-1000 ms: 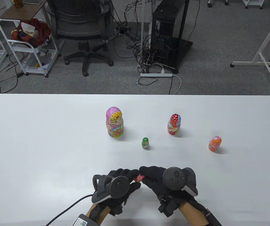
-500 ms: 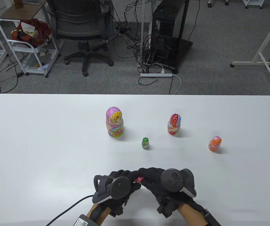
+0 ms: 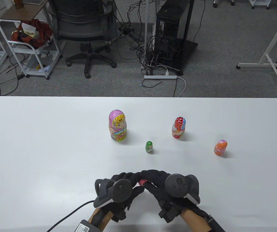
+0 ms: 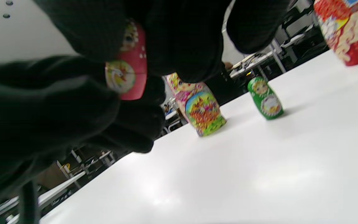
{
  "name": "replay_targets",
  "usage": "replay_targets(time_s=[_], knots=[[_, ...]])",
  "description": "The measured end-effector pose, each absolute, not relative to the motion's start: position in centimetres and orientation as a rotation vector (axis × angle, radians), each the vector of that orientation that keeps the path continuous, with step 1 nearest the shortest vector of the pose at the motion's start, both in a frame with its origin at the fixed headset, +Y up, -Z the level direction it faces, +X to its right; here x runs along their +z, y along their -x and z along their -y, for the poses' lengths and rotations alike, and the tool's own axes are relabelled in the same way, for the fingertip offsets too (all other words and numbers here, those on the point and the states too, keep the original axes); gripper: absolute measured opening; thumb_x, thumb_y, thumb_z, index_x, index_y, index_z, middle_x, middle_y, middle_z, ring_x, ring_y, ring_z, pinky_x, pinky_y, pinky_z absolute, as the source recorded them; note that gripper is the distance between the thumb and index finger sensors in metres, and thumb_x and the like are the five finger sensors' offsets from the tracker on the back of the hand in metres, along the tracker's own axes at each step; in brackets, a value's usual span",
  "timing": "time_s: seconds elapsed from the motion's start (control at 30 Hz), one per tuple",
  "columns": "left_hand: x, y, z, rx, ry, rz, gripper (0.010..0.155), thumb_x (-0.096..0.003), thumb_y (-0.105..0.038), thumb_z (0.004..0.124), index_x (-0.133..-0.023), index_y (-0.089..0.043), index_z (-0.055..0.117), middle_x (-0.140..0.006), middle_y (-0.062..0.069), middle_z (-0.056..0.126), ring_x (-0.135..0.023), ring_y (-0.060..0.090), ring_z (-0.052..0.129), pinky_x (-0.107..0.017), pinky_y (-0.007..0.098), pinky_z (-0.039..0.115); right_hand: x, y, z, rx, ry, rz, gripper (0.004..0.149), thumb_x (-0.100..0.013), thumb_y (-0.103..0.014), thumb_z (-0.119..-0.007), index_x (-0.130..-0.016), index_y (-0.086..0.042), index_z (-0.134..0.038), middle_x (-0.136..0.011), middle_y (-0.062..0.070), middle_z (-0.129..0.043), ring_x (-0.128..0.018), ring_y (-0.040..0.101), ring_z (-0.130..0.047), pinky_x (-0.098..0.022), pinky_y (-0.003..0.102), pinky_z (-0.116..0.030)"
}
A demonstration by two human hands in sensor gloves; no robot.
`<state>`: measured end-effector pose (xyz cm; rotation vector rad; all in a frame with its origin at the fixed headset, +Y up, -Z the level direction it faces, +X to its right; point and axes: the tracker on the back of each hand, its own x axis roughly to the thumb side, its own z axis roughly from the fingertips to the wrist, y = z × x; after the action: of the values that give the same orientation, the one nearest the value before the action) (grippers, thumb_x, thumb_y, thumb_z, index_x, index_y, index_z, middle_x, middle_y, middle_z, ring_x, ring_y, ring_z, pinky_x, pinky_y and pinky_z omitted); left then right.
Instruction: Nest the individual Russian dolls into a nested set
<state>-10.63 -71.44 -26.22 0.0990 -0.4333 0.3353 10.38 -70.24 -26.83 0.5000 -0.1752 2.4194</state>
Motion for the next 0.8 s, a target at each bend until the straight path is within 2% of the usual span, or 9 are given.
replay_targets(time_s=[0.1,0.2,0.27,0.3,0.33,0.4,0.47,0.53,0.8], knots=[[-26.4,11.1,71.7,0.318,-0.107,0.417,0.076,-0.0390,-0.063,0.077,-0.104,-0.027,0.061,-0.105,0.004,0.076,-0.093,0.025,0.083,-0.068,0.052,0.070,-27.1,-12.4,68.9,2.454,-0.379,0.314,0.046,-0.046,-0.041,-0.082,-0.090,-0.035,-0.068,-0.093,-0.004,-0.080,-0.076,0.021,-0.088,-0.063,0.048,-0.072],[-26.8,11.5,72.0,0.239,-0.087,0.384,0.088,-0.0383,-0.067,0.075,-0.110,-0.027,0.044,-0.117,0.011,0.051,-0.106,0.035,0.059,-0.073,0.063,0.052,-27.5,-14.9,67.7,2.541,-0.200,0.453,0.047,-0.046,-0.041,-0.082,-0.090,-0.034,-0.067,-0.093,-0.002,-0.079,-0.076,0.022,-0.087,-0.064,0.049,-0.070],[-27.1,11.7,72.5,0.161,-0.011,0.365,0.094,-0.0382,-0.071,0.071,-0.112,-0.027,0.032,-0.119,0.014,0.033,-0.109,0.039,0.041,-0.074,0.067,0.040,-28.0,-16.4,67.6,2.609,-0.093,0.442,0.047,-0.046,-0.040,-0.082,-0.090,-0.034,-0.066,-0.094,-0.001,-0.078,-0.076,0.022,-0.086,-0.064,0.049,-0.070],[-27.3,11.9,72.9,0.129,0.035,0.358,0.096,-0.0390,-0.073,0.068,-0.113,-0.028,0.026,-0.119,0.015,0.018,-0.110,0.040,0.027,-0.074,0.068,0.030,-28.4,-17.3,67.7,2.651,-0.030,0.397,0.047,-0.047,-0.040,-0.082,-0.091,-0.034,-0.066,-0.094,-0.001,-0.078,-0.077,0.022,-0.086,-0.065,0.049,-0.070],[-27.5,12.1,73.3,0.110,0.048,0.343,0.097,-0.0391,-0.073,0.067,-0.113,-0.028,0.024,-0.119,0.015,0.014,-0.110,0.040,0.022,-0.074,0.069,0.025,-28.8,-18.2,68.1,2.686,0.037,0.340,0.047,-0.047,-0.040,-0.082,-0.091,-0.034,-0.066,-0.095,-0.001,-0.077,-0.077,0.023,-0.085,-0.066,0.049,-0.069],[-27.9,12.6,73.8,0.099,0.057,0.315,0.098,-0.0387,-0.074,0.067,-0.112,-0.028,0.023,-0.118,0.015,0.011,-0.109,0.041,0.019,-0.072,0.070,0.021,-29.6,-19.7,69.2,2.762,0.182,0.293,0.046,-0.048,-0.039,-0.083,-0.091,-0.033,-0.068,-0.095,0.000,-0.077,-0.078,0.024,-0.084,-0.066,0.050,-0.068],[-28.3,13.1,74.2,0.099,0.106,0.284,0.099,-0.0388,-0.074,0.066,-0.112,-0.028,0.019,-0.118,0.015,0.010,-0.109,0.041,0.018,-0.071,0.071,0.019,-30.4,-21.2,71.0,2.866,0.349,0.146,0.046,-0.048,-0.039,-0.083,-0.091,-0.034,-0.067,-0.097,-0.001,-0.075,-0.079,0.023,-0.083,-0.067,0.050,-0.066],[-28.5,13.5,74.4,0.109,0.121,0.262,0.099,-0.0390,-0.075,0.066,-0.112,-0.028,0.017,-0.119,0.015,0.009,-0.109,0.041,0.017,-0.071,0.071,0.017,-30.9,-22.0,72.4,2.875,0.420,0.073,0.046,-0.048,-0.038,-0.083,-0.091,-0.033,-0.068,-0.096,0.000,-0.076,-0.078,0.024,-0.083,-0.067,0.051,-0.066],[-28.7,13.9,74.3,0.143,0.119,0.242,0.096,-0.0396,-0.073,0.066,-0.113,-0.028,0.023,-0.119,0.015,0.016,-0.109,0.041,0.022,-0.071,0.071,0.019,-31.7,-22.8,75.1,2.906,0.499,-0.145,0.047,-0.047,-0.038,-0.084,-0.091,-0.031,-0.070,-0.094,0.003,-0.078,-0.076,0.024,-0.084,-0.066,0.051,-0.067]])
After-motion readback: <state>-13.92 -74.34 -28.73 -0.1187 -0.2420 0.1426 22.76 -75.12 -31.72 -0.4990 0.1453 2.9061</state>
